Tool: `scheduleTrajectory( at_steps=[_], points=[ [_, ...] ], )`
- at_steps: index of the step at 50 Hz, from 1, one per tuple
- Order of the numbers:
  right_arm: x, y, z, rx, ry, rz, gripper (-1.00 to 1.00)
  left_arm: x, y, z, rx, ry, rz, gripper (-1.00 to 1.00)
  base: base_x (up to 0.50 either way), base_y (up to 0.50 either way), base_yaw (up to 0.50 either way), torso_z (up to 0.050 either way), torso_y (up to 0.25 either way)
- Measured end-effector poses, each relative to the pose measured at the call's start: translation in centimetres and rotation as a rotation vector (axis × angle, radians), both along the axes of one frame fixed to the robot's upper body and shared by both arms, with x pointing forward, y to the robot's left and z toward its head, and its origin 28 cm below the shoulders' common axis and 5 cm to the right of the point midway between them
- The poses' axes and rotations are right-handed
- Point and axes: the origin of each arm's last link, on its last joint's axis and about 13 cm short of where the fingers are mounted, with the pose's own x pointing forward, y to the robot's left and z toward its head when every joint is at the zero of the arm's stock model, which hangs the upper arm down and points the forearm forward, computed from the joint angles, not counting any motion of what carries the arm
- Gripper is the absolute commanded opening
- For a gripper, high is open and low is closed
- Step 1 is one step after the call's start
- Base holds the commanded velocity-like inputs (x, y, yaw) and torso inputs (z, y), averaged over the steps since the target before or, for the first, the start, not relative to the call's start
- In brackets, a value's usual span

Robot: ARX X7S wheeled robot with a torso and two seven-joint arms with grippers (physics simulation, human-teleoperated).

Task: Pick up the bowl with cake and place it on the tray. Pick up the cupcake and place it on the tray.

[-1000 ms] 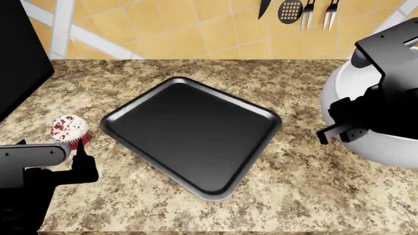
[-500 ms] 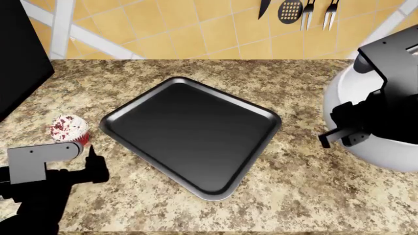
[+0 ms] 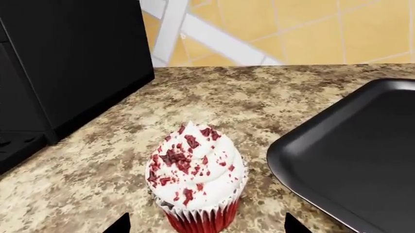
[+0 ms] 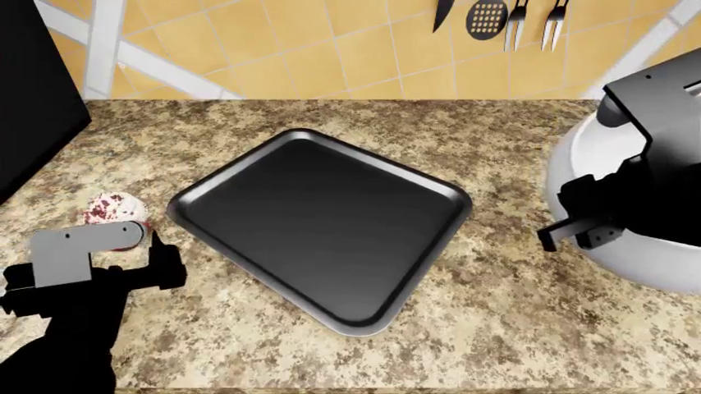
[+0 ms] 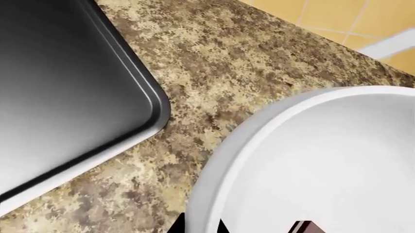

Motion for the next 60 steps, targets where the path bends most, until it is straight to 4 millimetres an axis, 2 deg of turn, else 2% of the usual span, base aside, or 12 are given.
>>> scheduleTrajectory(
  at_steps=[15, 53, 54, 60],
  points=[
    [0.0, -0.1, -0.1, 0.001, 0.004, -0.005, -1.00, 1.6, 0.4, -0.6, -0.008, 0.019, 0.054, 1.00, 0.00, 0.00, 0.00, 0.000, 0.001],
    [0.4, -0.1, -0.7, 0.006, 0.021, -0.002, -1.00, 3.9, 0.1, -1.2, -0.015, 0.024, 0.057, 1.00, 0.00, 0.00, 0.00, 0.000, 0.001],
    [0.4, -0.1, -0.7, 0.006, 0.021, -0.002, -1.00, 3.9, 0.1, -1.2, -0.015, 0.024, 0.058, -1.00, 0.01, 0.00, 0.00, 0.000, 0.000],
    [0.3, -0.1, -0.8, 0.008, 0.022, -0.003, -1.00, 4.0, 0.3, -1.2, -0.001, 0.021, 0.074, -1.00, 0.00, 0.00, 0.00, 0.000, 0.002]
  ],
)
